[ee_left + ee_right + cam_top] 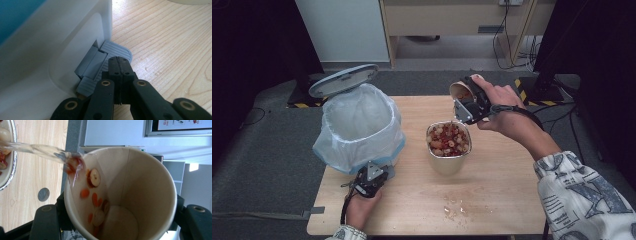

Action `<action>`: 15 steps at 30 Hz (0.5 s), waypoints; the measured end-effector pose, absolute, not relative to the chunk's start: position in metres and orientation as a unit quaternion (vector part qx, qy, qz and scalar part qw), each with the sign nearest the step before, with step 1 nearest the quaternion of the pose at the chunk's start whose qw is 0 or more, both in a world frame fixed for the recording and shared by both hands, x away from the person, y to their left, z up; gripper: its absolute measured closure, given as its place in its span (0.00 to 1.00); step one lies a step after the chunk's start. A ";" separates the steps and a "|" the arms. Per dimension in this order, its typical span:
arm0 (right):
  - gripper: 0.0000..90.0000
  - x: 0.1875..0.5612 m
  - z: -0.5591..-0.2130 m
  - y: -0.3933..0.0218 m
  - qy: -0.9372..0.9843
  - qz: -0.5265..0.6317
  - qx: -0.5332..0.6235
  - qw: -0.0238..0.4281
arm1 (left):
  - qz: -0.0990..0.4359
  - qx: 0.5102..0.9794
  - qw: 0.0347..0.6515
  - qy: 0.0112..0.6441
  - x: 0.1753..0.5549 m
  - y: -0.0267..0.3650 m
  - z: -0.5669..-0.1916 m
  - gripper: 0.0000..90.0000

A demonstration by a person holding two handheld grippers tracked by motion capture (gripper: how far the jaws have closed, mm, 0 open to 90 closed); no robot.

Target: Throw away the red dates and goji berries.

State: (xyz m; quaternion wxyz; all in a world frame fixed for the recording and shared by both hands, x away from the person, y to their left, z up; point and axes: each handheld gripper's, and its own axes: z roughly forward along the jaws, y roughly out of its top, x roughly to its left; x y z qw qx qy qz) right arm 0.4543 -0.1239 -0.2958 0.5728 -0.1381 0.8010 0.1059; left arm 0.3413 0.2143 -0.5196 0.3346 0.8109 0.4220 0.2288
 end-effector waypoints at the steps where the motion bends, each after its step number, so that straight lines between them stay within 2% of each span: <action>1: 0.36 0.454 -0.296 -0.124 0.800 0.102 -0.142 0.575 | 0.228 0.812 0.334 0.422 0.341 0.214 -0.519 1.00; 15: 0.36 0.450 -0.301 -0.120 0.785 0.061 -0.179 0.591 | 0.229 0.812 0.333 0.422 0.341 0.214 -0.519 1.00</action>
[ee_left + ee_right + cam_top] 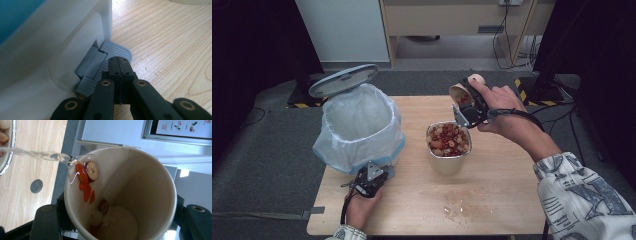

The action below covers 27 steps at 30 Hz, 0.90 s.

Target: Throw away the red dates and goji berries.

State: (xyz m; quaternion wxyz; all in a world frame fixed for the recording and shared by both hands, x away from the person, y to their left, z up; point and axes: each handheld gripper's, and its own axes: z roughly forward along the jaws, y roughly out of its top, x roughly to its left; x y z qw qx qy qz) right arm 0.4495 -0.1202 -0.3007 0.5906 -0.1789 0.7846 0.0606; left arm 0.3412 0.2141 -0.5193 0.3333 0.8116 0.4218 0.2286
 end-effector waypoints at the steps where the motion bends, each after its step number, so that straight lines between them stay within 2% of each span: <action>1: 0.36 0.449 -0.301 -0.120 0.785 0.061 -0.180 0.590 | 0.229 0.812 0.333 0.422 0.341 0.214 -0.519 1.00; 19: 0.37 0.445 -0.307 -0.110 0.748 -0.005 -0.236 0.621 | 0.229 0.811 0.334 0.422 0.341 0.214 -0.519 1.00; 27: 0.36 0.445 -0.313 -0.107 0.742 -0.019 -0.251 0.621 | 0.228 0.812 0.333 0.421 0.341 0.214 -0.519 1.00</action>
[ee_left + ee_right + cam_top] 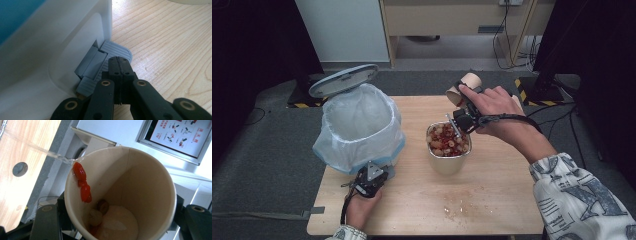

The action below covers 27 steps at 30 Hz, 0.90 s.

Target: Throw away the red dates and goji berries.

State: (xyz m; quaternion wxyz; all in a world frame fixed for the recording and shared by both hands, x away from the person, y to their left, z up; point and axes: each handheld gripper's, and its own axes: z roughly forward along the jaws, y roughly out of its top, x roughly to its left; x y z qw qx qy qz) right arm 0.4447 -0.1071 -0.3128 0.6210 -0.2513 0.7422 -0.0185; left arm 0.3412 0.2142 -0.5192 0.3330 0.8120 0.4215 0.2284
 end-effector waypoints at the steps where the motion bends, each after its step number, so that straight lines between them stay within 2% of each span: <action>1: 0.36 0.445 -0.313 -0.107 0.740 -0.017 -0.252 0.623 | 0.228 0.812 0.333 0.422 0.341 0.214 -0.519 1.00; 10: 0.36 0.443 -0.309 -0.107 0.738 -0.009 -0.247 0.628 | 0.229 0.812 0.334 0.422 0.341 0.214 -0.519 1.00; 16: 0.37 0.440 -0.332 -0.096 0.722 -0.062 -0.319 0.611 | 0.228 0.812 0.332 0.421 0.341 0.214 -0.519 1.00; 25: 0.36 0.442 -0.330 -0.099 0.724 -0.058 -0.305 0.617 | 0.228 0.811 0.334 0.422 0.341 0.214 -0.519 1.00; 27: 0.36 0.446 -0.326 -0.102 0.723 -0.052 -0.274 0.632 | 0.228 0.811 0.334 0.422 0.341 0.214 -0.519 1.00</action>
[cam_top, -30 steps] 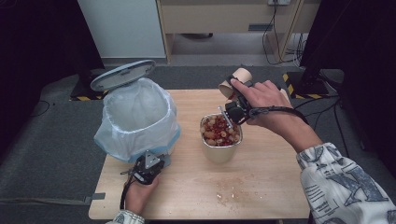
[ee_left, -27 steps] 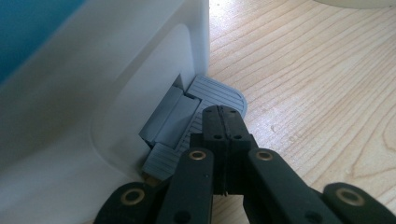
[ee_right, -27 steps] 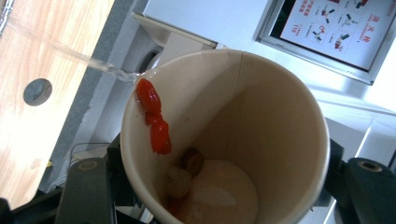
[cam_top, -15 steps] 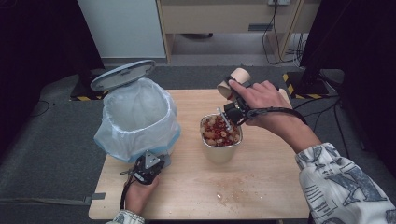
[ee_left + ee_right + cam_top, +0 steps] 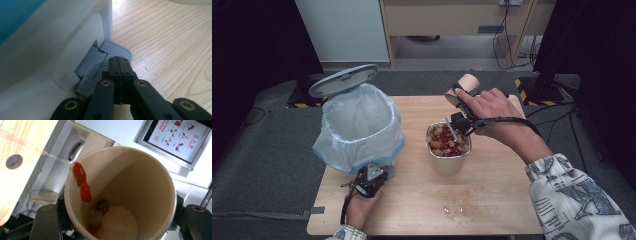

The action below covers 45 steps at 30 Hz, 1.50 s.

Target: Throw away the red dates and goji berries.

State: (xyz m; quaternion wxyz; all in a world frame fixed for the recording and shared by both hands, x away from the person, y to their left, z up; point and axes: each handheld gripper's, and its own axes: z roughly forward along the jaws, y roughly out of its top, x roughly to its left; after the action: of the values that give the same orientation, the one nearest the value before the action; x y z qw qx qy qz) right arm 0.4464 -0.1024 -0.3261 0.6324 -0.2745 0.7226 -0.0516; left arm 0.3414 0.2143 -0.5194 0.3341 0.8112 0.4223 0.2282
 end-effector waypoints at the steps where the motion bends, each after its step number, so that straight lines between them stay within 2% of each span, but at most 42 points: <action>1: 0.36 0.446 -0.331 -0.102 0.723 -0.059 -0.285 0.626 | 0.228 0.811 0.334 0.422 0.341 0.214 -0.519 1.00; 4: 0.37 0.441 -0.357 -0.097 0.731 -0.084 -0.337 0.587 | 0.228 0.812 0.333 0.422 0.341 0.214 -0.519 1.00; 8: 0.37 0.449 -0.350 -0.103 0.739 -0.059 -0.279 0.611 | 0.228 0.811 0.334 0.422 0.341 0.214 -0.519 1.00; 11: 0.37 0.446 -0.361 -0.100 0.731 -0.085 -0.329 0.592 | 0.228 0.811 0.335 0.422 0.341 0.214 -0.519 1.00; 14: 0.36 0.450 -0.362 -0.101 0.738 -0.073 -0.295 0.602 | 0.228 0.810 0.336 0.423 0.341 0.214 -0.520 1.00; 17: 0.37 0.446 -0.373 -0.096 0.736 -0.105 -0.345 0.573 | 0.227 0.810 0.337 0.423 0.341 0.214 -0.520 1.00; 20: 0.36 0.447 -0.368 -0.095 0.743 -0.075 -0.319 0.584 | 0.227 0.810 0.337 0.423 0.341 0.214 -0.520 1.00; 24: 0.36 0.451 -0.360 -0.096 0.770 -0.027 -0.272 0.577 | 0.227 0.810 0.337 0.423 0.341 0.214 -0.520 1.00; 32: 0.36 0.455 -0.351 -0.105 0.778 -0.004 -0.243 0.579 | 0.228 0.812 0.334 0.421 0.341 0.215 -0.519 1.00; 34: 0.36 0.454 -0.353 -0.106 0.767 -0.028 -0.259 0.586 | 0.227 0.810 0.336 0.423 0.341 0.214 -0.519 1.00; 38: 0.36 0.453 -0.356 -0.107 0.776 -0.024 -0.253 0.578 | 0.228 0.812 0.334 0.421 0.341 0.215 -0.519 1.00; 45: 0.36 0.459 -0.347 -0.112 0.816 0.070 -0.171 0.548 | 0.227 0.811 0.335 0.422 0.341 0.215 -0.519 1.00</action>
State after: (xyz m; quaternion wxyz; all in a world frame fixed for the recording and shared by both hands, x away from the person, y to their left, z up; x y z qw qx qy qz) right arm 0.4594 -0.1120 -0.3473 0.5482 -0.1709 0.8158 0.0695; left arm 0.3415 0.2149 -0.5194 0.3350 0.8114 0.4217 0.2271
